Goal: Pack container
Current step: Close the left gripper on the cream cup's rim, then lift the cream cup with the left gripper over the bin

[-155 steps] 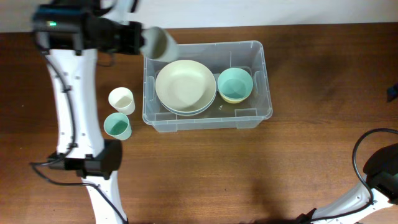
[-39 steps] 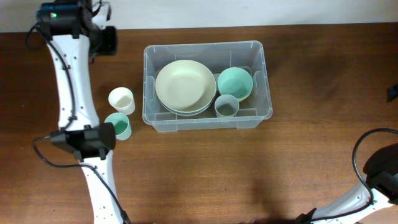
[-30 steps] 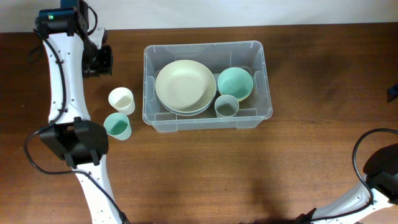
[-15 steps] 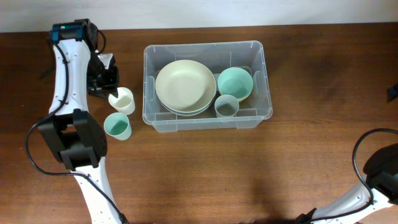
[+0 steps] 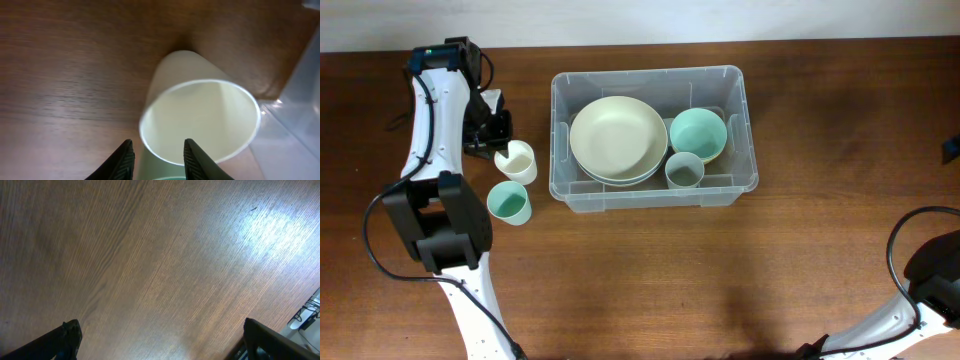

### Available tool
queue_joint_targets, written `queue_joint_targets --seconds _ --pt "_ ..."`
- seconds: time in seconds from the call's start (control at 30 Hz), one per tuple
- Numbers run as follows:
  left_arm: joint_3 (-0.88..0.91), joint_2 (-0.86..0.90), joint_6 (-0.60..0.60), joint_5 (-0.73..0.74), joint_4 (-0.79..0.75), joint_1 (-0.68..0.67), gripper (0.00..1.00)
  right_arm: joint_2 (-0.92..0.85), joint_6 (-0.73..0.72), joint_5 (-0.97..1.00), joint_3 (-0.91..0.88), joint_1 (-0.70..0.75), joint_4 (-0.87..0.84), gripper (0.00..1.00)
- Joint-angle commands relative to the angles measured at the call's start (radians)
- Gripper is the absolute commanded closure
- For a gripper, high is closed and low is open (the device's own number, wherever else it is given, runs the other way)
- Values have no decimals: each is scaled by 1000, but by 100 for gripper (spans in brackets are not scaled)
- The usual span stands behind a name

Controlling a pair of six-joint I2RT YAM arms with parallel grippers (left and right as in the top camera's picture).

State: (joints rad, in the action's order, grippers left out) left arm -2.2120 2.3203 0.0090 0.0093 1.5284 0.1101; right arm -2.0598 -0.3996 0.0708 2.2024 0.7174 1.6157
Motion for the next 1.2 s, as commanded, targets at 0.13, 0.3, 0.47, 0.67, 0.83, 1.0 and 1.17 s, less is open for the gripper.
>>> queue_joint_targets --seconds 0.13,0.3,0.47,0.67,0.83,1.0,1.17 --pt "5 -30 -24 -43 -20 24 66 7 0 9 -5 -3 -1 1" --pt "15 -29 -24 -28 -29 24 66 7 -1 9 -5 -3 -1 1" --pt "50 -29 -24 -2 -60 24 66 7 -1 9 -5 -3 -1 1" --pt "86 -29 -24 6 -84 24 66 7 -1 9 -5 -3 -1 1" --pt "119 -29 -24 7 -109 24 66 7 -1 9 -5 -3 -1 1" --pt "133 -29 -24 13 -120 24 77 7 -1 9 -5 -3 -1 1" --pt "132 -30 -24 13 -134 24 97 7 -1 9 -5 -3 -1 1"
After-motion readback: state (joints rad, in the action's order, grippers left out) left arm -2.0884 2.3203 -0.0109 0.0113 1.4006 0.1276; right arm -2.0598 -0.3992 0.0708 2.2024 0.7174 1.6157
